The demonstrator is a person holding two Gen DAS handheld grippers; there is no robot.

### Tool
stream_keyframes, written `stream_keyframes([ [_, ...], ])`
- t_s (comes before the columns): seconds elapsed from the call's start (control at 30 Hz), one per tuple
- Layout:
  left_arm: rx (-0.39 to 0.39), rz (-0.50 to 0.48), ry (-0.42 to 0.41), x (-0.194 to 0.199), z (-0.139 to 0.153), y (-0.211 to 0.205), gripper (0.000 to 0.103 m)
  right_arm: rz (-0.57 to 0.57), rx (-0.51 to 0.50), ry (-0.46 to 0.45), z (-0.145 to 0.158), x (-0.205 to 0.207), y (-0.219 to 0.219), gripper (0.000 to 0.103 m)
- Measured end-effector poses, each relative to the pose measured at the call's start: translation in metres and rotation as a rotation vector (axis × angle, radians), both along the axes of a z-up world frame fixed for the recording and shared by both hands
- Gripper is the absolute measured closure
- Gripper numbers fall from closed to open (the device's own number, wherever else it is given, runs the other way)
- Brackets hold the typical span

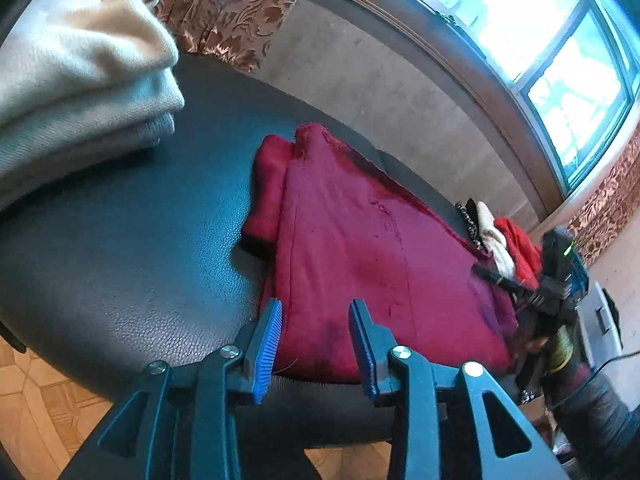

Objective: Fold clothes

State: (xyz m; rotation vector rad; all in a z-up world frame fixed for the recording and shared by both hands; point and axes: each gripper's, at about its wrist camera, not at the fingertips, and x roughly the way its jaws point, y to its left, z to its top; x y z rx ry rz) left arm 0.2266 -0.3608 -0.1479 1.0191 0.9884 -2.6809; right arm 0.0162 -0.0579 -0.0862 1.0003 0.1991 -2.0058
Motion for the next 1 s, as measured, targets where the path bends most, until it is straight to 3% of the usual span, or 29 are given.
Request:
stream_keyframes([
  [0.07, 0.031, -0.003, -0.003, -0.002, -0.002, -0.004, 0.069, 0.025, -0.046, 0.026, -0.012, 0.003, 0.007, 0.0],
  [0.17, 0.062, 0.007, -0.068, -0.002, -0.014, -0.013, 0.07, 0.029, -0.066, 0.017, -0.012, 0.001, 0.01, 0.0],
  [0.23, 0.114, 0.022, -0.037, 0.003, -0.015, -0.019, 0.069, 0.031, -0.08, 0.012, -0.012, 0.0, 0.013, 0.0],
  [0.3, 0.118, 0.016, -0.035, 0.001, -0.012, -0.019, 0.068, 0.034, -0.094, 0.006, -0.011, -0.001, 0.015, 0.0],
  [0.47, 0.026, -0.064, -0.022, -0.012, 0.003, 0.001, 0.071, 0.039, -0.119, -0.004, -0.011, -0.003, 0.018, 0.0],
  [0.53, -0.001, -0.081, -0.021, -0.011, 0.011, 0.007, 0.092, 0.04, -0.118, -0.003, -0.011, -0.002, 0.016, 0.0],
  [0.67, -0.088, -0.116, -0.081, 0.006, 0.019, 0.008, 0.093, 0.045, -0.118, -0.001, -0.01, -0.001, 0.013, 0.0],
  [0.73, -0.132, -0.14, -0.145, 0.011, 0.007, 0.009, 0.092, 0.058, -0.119, -0.002, -0.01, 0.0, 0.012, 0.0],
  [1.0, -0.08, -0.013, -0.088, 0.019, 0.023, 0.0, 0.083, 0.065, -0.115, 0.002, -0.011, 0.001, 0.01, 0.0],
])
